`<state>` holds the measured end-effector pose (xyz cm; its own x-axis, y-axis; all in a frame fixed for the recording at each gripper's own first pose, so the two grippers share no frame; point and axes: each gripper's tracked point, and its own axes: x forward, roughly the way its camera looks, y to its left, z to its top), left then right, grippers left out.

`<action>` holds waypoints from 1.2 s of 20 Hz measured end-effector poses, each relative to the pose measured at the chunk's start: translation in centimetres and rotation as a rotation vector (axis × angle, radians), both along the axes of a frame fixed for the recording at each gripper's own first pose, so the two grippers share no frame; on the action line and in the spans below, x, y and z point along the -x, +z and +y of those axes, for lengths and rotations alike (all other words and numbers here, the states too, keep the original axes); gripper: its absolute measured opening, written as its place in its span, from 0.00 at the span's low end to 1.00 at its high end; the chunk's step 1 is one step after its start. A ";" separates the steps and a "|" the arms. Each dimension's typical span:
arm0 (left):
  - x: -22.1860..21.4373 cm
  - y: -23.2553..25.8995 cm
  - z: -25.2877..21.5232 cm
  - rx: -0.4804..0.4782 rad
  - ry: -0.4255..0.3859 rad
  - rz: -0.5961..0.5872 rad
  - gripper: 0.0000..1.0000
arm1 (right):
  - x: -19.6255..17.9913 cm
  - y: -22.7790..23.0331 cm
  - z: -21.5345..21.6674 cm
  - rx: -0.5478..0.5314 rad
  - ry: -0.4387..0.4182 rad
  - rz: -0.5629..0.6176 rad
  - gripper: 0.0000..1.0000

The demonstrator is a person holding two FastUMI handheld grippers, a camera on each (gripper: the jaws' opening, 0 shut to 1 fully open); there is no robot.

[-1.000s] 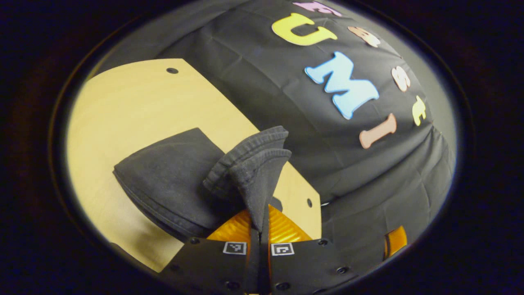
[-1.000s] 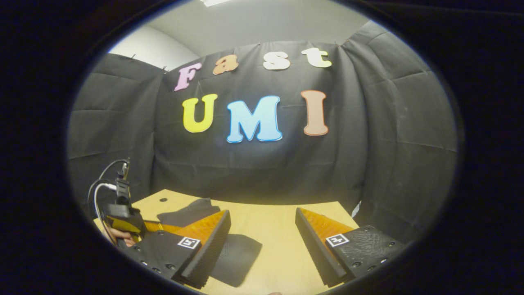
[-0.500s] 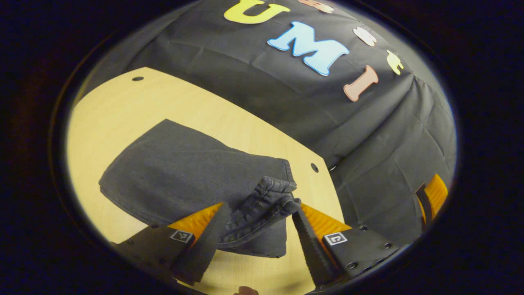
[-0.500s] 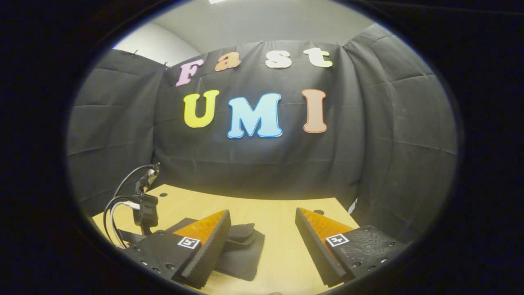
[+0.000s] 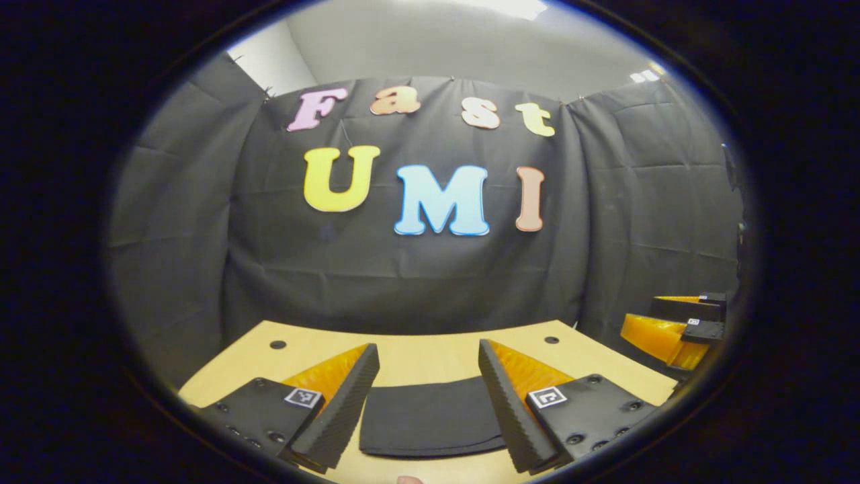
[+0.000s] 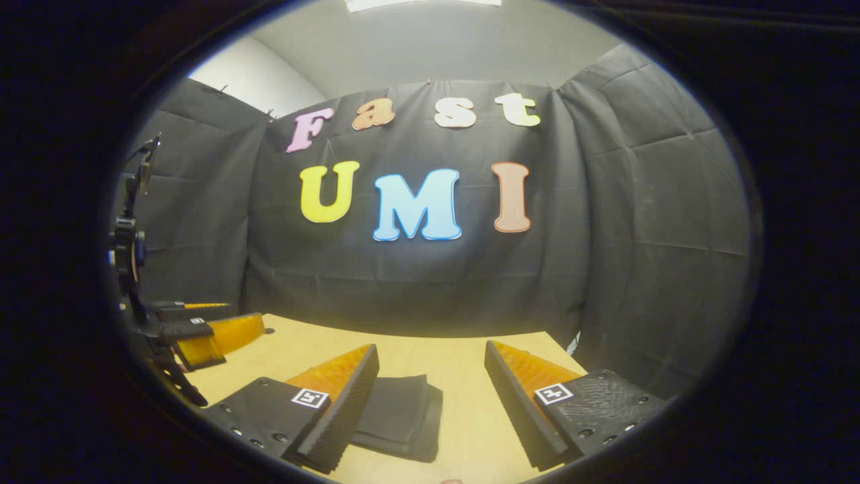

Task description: Grasp the waist and the cuffs of the jeans and fold them to make the two legs overlap; first hold the waist and fold one-third of the jeans toward the cuffs, then hold the cuffs and fold the remaining one-third in the same direction to finish folding.

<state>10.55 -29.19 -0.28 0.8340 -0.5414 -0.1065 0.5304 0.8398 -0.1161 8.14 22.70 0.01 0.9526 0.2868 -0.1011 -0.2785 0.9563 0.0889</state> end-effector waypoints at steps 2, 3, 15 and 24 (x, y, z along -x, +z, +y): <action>-0.1 0.9 1.3 -0.005 0.018 -0.031 0.96 | 0.5 0.5 0.6 0.013 -0.005 -0.024 0.95; -0.2 1.3 1.9 0.006 0.026 -0.037 0.96 | 0.9 0.7 0.7 0.021 -0.005 -0.037 0.95; -0.7 3.3 4.0 0.077 0.111 -0.022 1.00 | 0.5 2.7 0.0 -0.046 -0.002 -0.075 0.95; -0.2 3.7 3.8 0.059 0.115 -0.032 0.95 | 0.5 3.1 0.0 -0.047 0.012 -0.089 0.95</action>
<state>10.77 -25.37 3.46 0.8933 -0.4467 -0.0495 0.4353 0.8874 -0.1517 7.65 22.73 3.07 0.9538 0.3006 -0.0020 -0.2986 0.9483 0.1077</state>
